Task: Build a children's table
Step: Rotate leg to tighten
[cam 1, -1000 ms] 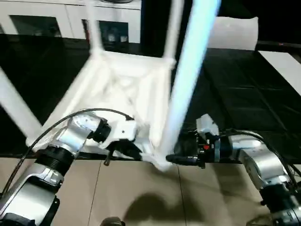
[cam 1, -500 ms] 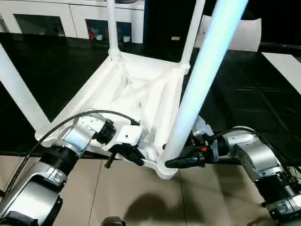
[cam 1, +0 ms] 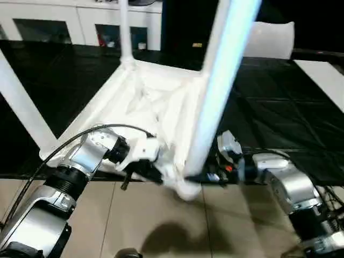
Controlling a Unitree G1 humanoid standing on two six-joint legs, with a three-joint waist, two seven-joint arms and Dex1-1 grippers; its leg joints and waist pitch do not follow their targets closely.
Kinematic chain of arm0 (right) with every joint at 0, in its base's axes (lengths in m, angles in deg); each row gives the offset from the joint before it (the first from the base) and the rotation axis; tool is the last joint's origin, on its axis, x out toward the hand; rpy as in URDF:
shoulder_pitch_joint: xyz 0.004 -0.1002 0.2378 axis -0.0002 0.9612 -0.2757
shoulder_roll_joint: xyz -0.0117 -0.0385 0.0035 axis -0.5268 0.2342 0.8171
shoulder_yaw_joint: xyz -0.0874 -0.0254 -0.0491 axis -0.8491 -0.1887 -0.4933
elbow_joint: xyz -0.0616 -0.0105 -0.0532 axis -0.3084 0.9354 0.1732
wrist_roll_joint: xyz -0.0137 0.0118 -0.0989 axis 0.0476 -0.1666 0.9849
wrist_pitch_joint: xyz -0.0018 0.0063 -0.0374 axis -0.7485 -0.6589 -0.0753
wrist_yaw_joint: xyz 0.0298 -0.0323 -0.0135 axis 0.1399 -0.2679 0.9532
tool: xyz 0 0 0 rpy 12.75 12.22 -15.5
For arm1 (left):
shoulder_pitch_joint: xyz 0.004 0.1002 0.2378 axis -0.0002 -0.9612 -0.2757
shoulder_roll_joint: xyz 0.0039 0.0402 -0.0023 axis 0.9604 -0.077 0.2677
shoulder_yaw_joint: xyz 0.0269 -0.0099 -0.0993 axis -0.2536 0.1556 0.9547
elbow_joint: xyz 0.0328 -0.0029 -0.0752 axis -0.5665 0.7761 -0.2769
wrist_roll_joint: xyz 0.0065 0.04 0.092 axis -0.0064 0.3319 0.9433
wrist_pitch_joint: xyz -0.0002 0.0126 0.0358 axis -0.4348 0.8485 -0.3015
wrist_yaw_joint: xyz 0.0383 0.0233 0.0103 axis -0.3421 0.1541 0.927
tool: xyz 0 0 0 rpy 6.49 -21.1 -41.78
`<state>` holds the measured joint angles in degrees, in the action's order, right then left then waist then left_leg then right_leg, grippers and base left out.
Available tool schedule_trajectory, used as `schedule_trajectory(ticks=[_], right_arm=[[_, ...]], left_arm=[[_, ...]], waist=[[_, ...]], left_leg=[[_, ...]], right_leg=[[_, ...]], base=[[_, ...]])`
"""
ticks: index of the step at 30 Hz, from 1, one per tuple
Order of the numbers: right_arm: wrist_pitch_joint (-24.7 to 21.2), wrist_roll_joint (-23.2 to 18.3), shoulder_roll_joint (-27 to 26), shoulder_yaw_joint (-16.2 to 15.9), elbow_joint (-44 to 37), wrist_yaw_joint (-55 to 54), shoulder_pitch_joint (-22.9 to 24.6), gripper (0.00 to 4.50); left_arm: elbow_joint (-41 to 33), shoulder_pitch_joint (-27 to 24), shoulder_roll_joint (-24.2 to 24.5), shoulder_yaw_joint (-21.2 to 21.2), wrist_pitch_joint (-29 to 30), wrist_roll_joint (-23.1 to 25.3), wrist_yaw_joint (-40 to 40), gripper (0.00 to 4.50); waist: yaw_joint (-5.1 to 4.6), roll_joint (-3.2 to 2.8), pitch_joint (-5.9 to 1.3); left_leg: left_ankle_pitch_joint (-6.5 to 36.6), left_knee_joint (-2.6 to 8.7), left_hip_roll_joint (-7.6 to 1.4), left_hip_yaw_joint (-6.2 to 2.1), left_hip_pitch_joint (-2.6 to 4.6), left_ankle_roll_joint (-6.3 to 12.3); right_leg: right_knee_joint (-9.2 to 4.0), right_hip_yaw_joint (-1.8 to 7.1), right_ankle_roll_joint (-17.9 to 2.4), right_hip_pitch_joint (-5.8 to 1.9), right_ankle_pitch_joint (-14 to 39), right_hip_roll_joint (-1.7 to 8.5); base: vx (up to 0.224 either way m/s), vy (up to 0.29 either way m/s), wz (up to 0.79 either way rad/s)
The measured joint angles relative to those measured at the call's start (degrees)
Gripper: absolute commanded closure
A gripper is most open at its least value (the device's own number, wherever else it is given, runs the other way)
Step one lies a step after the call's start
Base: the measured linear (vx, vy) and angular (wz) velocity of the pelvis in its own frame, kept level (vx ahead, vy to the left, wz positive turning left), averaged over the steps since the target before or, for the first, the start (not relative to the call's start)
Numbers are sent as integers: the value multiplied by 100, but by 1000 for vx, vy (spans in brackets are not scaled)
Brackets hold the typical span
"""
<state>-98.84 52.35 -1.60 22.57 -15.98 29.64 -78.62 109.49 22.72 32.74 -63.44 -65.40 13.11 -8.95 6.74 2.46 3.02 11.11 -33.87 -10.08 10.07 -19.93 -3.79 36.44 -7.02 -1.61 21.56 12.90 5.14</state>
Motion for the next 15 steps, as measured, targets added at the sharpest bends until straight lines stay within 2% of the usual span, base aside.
schedule_trajectory(ticks=[3,4,7,9,15], right_arm=[[-239,124,-333,278,23,-935,-2,256],[-281,140,-396,344,23,-1137,-2,256],[-397,271,-857,629,102,-2084,-81,257],[-408,446,-1329,865,414,-3099,-376,257],[-266,729,-1845,1126,958,-4537,-910,257]], left_arm=[[47,-4,-286,171,398,-1,597,450],[47,-6,-361,196,485,-9,720,450],[54,-17,-664,445,909,-27,1365,450],[85,14,-989,674,1262,-14,2156,450],[97,151,-1566,882,1764,-11,3309,450]], waist=[[-164,0,0],[-191,2,1],[-243,17,-1],[-278,17,-1],[-318,11,-1]], left_leg=[[0,0,0,-4,-6,0],[0,-1,1,-4,-8,0],[-1,-6,2,-3,-12,2],[-2,-3,1,-3,-15,0],[0,34,2,0,-25,4]], right_leg=[[-33,-4,2,2,-2,0],[-41,-4,3,5,-2,0],[-54,-2,0,11,-64,0],[-46,-2,-11,40,-79,-1],[-57,-1,-39,64,-75,-7]], base=[[-20,1,-2],[0,0,0],[0,0,0],[0,0,0],[0,0,0]])
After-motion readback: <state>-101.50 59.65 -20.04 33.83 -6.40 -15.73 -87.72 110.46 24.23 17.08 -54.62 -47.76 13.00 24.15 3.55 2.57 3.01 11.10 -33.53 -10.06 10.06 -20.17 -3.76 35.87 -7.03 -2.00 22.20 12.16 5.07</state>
